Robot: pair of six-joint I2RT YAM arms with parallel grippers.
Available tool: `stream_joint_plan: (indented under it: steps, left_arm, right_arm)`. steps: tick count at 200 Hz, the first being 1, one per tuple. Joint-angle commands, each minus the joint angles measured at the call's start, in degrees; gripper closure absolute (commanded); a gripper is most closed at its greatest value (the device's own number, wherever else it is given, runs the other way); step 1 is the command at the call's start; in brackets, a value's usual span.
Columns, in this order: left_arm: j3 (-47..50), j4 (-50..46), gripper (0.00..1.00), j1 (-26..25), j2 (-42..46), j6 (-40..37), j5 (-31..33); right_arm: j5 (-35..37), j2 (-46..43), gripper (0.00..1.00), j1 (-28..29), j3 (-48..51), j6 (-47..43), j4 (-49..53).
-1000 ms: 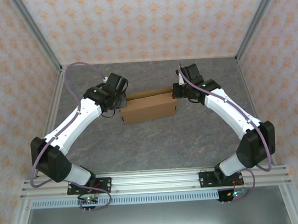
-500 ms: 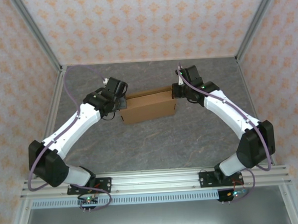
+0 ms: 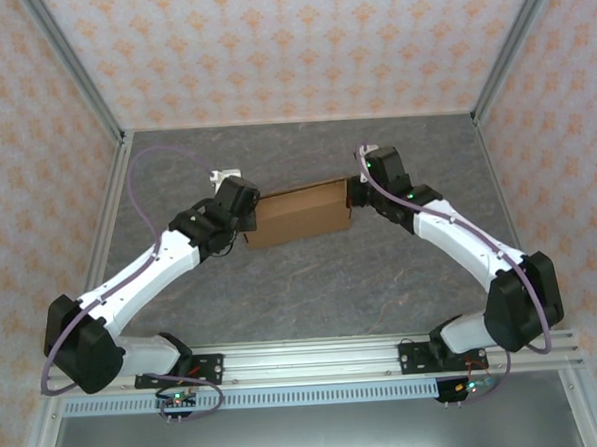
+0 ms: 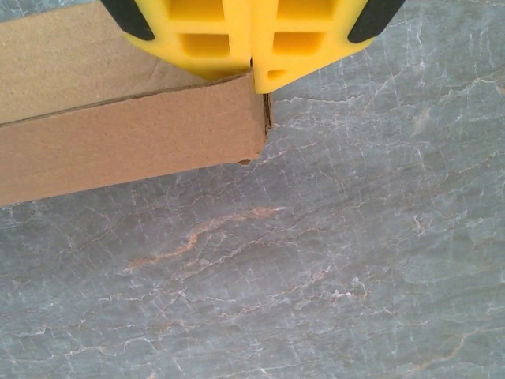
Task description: Fold the paper box
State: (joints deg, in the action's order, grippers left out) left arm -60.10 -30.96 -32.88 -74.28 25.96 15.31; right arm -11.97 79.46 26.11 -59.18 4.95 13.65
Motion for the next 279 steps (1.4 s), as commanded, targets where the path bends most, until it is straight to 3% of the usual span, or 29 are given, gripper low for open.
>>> stream_joint_plan:
  steps: [1,42,111,152,181,213,251,279]
  left_arm:
    - [3.8,-2.0,1.00,-1.3,0.1,0.9,2.1]
    - [8.9,2.7,0.96,-3.0,0.9,0.2,4.3]
    - [8.7,-0.8,0.70,-3.6,7.4,-1.6,7.0]
    - [6.7,-4.1,0.58,-3.6,16.9,-3.5,0.6]
    - [2.0,-4.4,0.57,-3.6,14.8,-5.0,-5.1]
    - [3.7,-5.4,0.57,-3.6,10.2,-4.4,-3.5]
    - [8.4,-2.7,0.55,-3.6,12.3,-4.1,-3.9]
    - [8.5,-4.3,0.41,-3.6,16.6,-6.6,-5.2]
  right_arm:
    - [0.4,0.1,1.00,0.4,4.8,1.1,-2.0]
    - [2.8,0.0,1.00,0.4,10.2,1.2,-9.2]
    - [4.8,-2.9,1.00,0.3,13.1,0.9,-12.6]
    - [4.8,-2.8,1.00,0.4,12.4,0.8,-12.0]
    - [5.5,-3.1,1.00,0.4,12.1,1.3,-11.4]
    - [5.9,-4.2,1.00,0.4,12.3,3.3,-11.5]
    - [7.2,-4.3,1.00,0.4,11.2,9.2,-10.8]
    - [8.3,-4.8,1.00,0.5,10.7,11.7,-10.9]
